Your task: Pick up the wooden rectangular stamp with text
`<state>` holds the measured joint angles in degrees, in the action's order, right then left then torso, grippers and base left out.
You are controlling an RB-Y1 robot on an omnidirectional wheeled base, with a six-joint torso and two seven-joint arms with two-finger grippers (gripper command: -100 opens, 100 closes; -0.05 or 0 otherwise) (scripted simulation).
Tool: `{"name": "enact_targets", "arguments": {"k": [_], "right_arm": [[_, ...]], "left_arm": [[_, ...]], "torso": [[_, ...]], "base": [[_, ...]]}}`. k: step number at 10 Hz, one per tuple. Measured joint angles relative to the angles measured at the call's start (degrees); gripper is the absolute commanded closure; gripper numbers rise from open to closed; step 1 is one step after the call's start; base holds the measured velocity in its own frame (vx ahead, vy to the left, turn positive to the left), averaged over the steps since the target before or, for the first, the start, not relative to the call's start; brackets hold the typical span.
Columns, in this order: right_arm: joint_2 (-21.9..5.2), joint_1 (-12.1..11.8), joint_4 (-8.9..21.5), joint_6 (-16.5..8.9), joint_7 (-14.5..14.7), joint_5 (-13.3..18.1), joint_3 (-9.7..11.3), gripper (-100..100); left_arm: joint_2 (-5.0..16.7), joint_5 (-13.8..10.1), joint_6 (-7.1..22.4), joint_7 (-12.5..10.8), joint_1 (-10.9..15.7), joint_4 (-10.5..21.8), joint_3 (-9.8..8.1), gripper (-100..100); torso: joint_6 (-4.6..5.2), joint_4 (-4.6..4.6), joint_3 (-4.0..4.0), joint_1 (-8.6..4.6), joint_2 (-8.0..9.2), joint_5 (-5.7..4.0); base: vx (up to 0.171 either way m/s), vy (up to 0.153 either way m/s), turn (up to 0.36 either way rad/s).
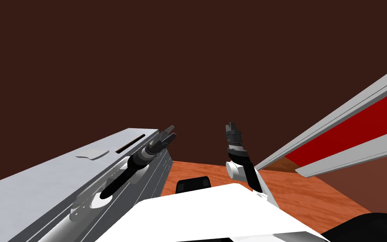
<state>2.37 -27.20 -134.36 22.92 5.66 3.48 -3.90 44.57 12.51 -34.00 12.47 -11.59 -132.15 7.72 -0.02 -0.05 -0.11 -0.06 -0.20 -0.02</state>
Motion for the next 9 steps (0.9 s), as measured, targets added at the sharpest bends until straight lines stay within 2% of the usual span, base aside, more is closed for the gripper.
{"name": "enact_targets", "arguments": {"k": [3,4,9], "right_arm": [[0.0,0.0,0.0,0.0,0.0,0.0,0.0,0],[0.0,0.0,0.0,0.0,0.0,0.0,0.0,0],[0.0,0.0,0.0,0.0,0.0,0.0,0.0,0]], "left_arm": [[5.43,2.24,-1.34,3.72,2.22,0.28,1.23,-100],[6.49,2.48,-1.44,4.33,2.32,0.26,1.4,-100],[15.31,7.14,-3.87,11.0,6.66,0.8,3.36,-100]], "torso": [[-0.02,0.01,0.05,0.0,0.09,0.01],[-0.03,0.03,0.09,0.02,0.17,0.01],[-0.01,0.01,0.02,0.06,0.05,0.02]], "base": [[0.042,-0.015,-0.042],[0.055,-0.009,-0.073],[0.06,0.001,-0.052]]}}
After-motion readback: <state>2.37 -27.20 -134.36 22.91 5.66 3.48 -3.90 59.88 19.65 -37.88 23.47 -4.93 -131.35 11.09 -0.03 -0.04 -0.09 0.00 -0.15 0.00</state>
